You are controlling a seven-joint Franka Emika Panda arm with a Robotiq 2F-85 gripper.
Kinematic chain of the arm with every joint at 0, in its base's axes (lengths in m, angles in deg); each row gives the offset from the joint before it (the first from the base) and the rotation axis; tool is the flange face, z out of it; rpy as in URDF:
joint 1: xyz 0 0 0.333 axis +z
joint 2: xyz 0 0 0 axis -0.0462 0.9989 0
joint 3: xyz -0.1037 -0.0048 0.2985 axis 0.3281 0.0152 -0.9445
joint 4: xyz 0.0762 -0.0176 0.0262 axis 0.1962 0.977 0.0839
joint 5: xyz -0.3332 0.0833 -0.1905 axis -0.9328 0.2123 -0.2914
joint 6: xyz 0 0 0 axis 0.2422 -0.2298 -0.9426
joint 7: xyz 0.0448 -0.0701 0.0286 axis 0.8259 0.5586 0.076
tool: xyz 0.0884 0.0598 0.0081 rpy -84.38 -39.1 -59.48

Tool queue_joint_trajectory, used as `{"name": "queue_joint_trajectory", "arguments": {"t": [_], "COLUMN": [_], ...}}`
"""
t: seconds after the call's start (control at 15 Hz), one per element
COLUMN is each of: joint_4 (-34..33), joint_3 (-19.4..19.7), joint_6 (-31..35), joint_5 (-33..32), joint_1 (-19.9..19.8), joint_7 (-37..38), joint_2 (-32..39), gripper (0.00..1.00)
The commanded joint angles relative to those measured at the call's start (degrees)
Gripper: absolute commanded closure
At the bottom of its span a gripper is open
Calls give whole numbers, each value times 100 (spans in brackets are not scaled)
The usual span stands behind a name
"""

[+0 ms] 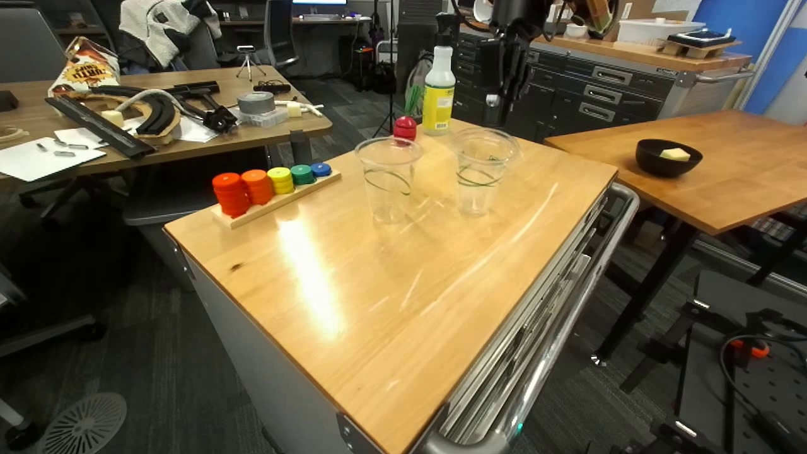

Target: Pack the cups in the tower form

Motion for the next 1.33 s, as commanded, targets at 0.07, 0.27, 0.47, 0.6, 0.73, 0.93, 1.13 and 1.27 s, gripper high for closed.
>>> {"name": "queue_joint_trajectory", "arguments": {"t": [0.07, 0.27, 0.47, 0.6, 0.73, 0.93, 1.13, 1.27], "joint_4": [113, 154, 210, 304, 420, 588, 707, 741], "joint_3": [-5, 34, 72, 78, 69, 33, -10, -34], "joint_6": [241, 354, 489, 623, 747, 816, 851, 828], "joint_5": [-7, -33, -219, -509, -769, -1041, -1167, -1180], "joint_1": [-51, -70, -23, 37, 84, 142, 191, 217], "joint_7": [-193, -169, -92, -8, 59, 109, 114, 104], "joint_2": [-233, -334, -376, -411, -436, -462, -475, -453], "gripper": [32, 10, 0, 0, 0, 0, 0, 0]}}
